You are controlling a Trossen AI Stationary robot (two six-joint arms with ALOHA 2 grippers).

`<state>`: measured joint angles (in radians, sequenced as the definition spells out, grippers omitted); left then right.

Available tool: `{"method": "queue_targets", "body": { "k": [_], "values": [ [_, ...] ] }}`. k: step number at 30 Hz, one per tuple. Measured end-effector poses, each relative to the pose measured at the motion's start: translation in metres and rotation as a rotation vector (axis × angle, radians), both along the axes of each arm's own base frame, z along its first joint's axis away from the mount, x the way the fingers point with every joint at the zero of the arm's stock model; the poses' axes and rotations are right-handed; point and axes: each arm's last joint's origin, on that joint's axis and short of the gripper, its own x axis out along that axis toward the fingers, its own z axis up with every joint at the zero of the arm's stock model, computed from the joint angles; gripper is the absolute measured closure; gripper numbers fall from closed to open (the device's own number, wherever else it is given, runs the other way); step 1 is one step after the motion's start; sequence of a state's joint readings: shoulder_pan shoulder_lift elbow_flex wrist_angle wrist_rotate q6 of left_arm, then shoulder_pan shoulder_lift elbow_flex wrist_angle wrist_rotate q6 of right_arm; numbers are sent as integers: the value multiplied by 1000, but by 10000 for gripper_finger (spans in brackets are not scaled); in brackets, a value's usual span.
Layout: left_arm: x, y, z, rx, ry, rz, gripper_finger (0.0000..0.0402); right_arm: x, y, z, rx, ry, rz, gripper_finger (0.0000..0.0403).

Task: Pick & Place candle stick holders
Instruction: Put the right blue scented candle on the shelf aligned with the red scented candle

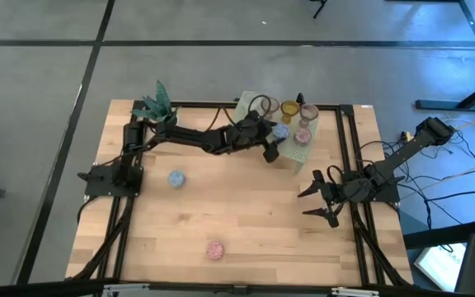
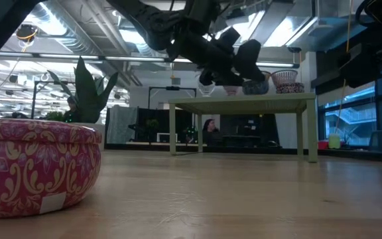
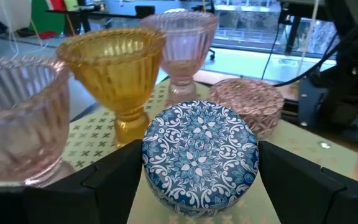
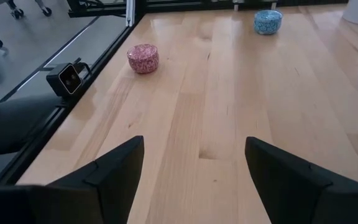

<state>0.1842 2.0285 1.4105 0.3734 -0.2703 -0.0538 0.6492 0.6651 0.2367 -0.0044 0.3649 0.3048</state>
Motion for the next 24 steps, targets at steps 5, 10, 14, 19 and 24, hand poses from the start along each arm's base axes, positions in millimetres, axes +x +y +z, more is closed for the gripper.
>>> {"method": "queue_targets", "body": {
  "k": [5, 10, 14, 19, 24],
  "values": [
    [-2, 6, -4, -12, 38, 11, 104, 0, 0, 0, -2, 0, 1, 120],
    [-3, 7, -5, -14, 51, 13, 104, 0, 0, 0, -1, 0, 0, 120],
    [-2, 6, -5, 8, 59, -24, 104, 0, 0, 0, -1, 1, 0, 120],
    [-2, 4, -5, 31, 70, -69, 103, 0, 0, 0, -1, 1, 0, 120],
    [-2, 4, -4, 49, 75, -69, 87, 0, 0, 0, -3, 1, 1, 120]
  ]
}}
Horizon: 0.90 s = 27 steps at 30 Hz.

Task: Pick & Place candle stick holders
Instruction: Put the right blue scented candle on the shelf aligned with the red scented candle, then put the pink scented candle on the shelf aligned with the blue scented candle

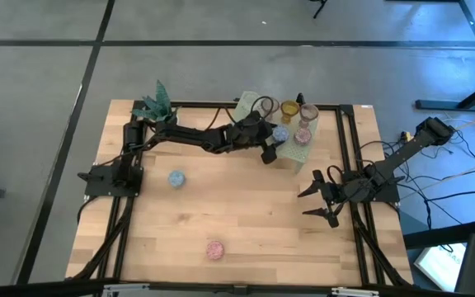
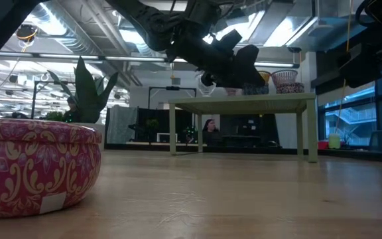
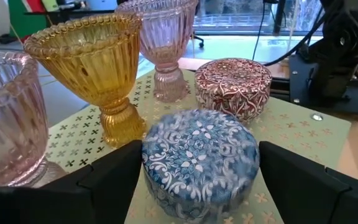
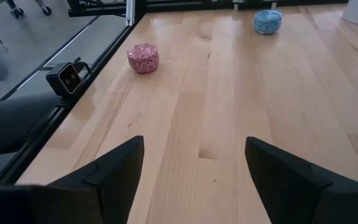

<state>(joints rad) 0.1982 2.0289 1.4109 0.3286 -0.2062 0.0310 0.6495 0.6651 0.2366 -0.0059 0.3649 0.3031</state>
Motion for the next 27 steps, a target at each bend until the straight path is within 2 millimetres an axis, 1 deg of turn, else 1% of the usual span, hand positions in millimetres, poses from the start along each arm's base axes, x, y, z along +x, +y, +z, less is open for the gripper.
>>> {"method": "queue_targets", "body": {
  "k": [4, 9, 15, 17, 21, 24, 27],
  "values": [
    [0, 1, 0, 28, 6, 22, 76, 0, 0, 0, 1, 0, 0, 120],
    [0, 0, 3, 58, 7, 46, 74, 0, 0, 0, 1, 1, -1, 120],
    [8, -13, 19, 106, -25, 7, 74, 0, 0, -1, 2, 7, -3, 120],
    [10, -19, 22, 111, -33, -9, 74, 0, 0, -1, 3, 7, -2, 120],
    [8, -39, 36, 116, -49, -52, 74, 0, 0, -1, 5, 8, -1, 120],
    [0, -58, 48, 144, 5, -74, 74, 0, 0, -1, 29, 19, -13, 120],
    [-14, -77, 65, 154, 72, -80, 74, -1, 0, -2, 40, 27, -20, 120]
  ]
}}
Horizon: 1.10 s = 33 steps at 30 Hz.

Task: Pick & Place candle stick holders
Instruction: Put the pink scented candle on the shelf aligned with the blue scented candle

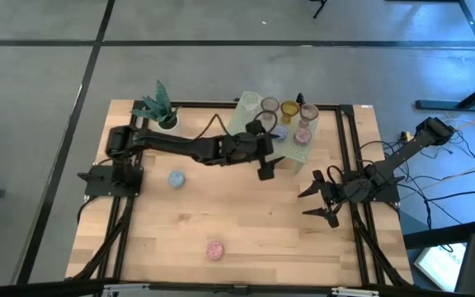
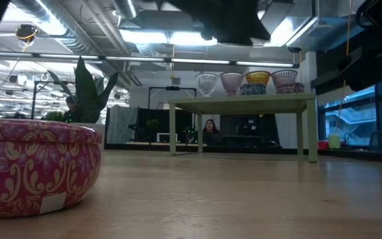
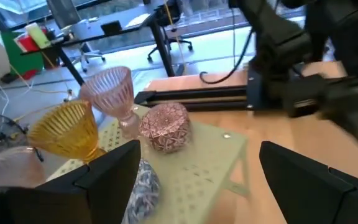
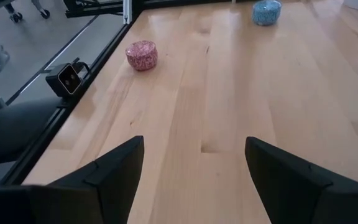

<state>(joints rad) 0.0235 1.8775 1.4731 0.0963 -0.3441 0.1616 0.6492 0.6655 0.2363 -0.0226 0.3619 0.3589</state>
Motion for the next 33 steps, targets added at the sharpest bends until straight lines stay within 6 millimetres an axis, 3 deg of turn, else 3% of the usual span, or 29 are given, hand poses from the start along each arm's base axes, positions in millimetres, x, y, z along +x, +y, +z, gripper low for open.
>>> {"method": "queue_targets", "body": {
  "k": [4, 9, 14, 19, 26, 33],
  "values": [
    [-24, -26, 25, -45, 56, -27, 74, 0, 0, 0, -29, -8, 12, 120],
    [-70, -54, 55, -125, 148, -16, 74, 0, 0, 1, -23, -16, 9, 120],
    [-113, -80, 62, -274, 226, 29, 74, 1, 0, 2, 15, -17, -9, 120],
    [-134, -118, 27, -263, 325, -54, 74, 1, 0, 3, 27, -26, -11, 120],
    [-150, -181, -43, -299, 253, -243, 74, 1, 0, 3, 19, -27, -8, 120],
    [-168, -216, -87, -389, 139, -333, 74, 2, 0, 3, 20, -35, -14, 120]
  ]
}}
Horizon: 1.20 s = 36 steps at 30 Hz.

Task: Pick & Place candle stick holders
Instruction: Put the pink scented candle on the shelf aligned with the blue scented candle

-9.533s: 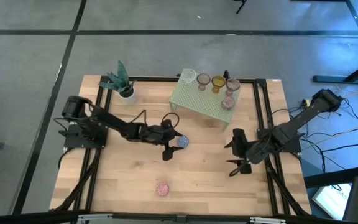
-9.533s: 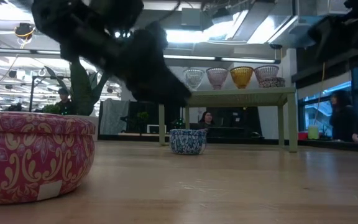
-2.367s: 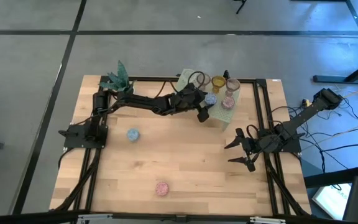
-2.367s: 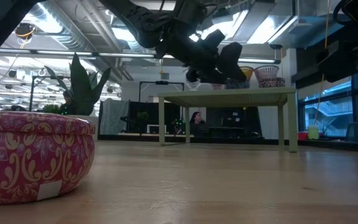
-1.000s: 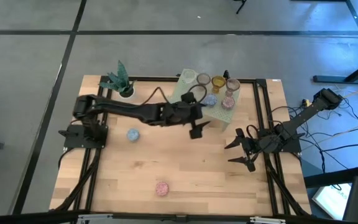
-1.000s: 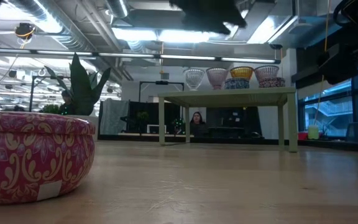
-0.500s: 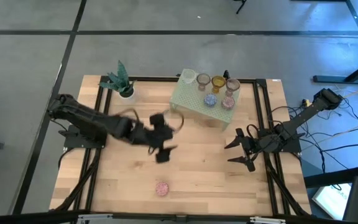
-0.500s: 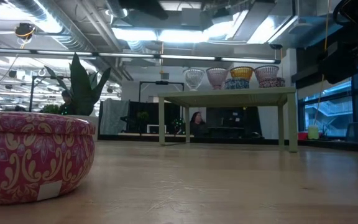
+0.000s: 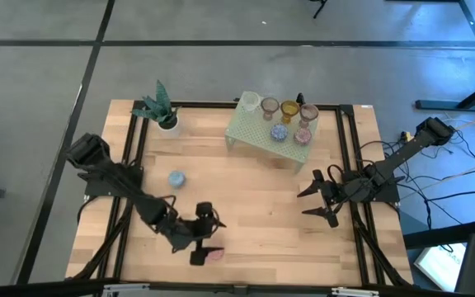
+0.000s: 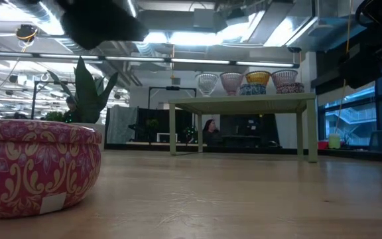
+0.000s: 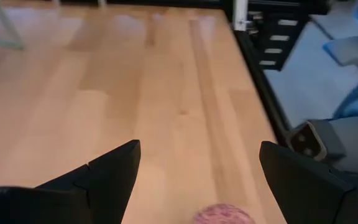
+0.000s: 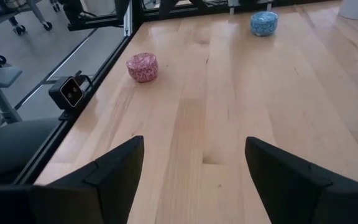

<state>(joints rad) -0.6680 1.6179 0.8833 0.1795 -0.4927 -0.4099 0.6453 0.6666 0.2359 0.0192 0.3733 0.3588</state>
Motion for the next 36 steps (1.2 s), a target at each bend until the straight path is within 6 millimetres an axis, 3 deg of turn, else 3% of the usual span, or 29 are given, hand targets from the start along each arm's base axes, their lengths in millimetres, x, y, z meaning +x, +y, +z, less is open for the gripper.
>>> {"method": "queue_targets", "body": {
  "k": [10, 14, 36],
  "values": [
    [-13, -36, -68, 123, 99, -89, 74, 2, 2, 7, 48, -64, 0, 120],
    [-18, -41, -83, 220, 90, -55, 74, 3, 2, 11, 76, -101, 0, 120],
    [-18, -45, -81, 162, 16, 45, 74, 5, 4, 19, -25, -205, 46, 120]
  ]
}}
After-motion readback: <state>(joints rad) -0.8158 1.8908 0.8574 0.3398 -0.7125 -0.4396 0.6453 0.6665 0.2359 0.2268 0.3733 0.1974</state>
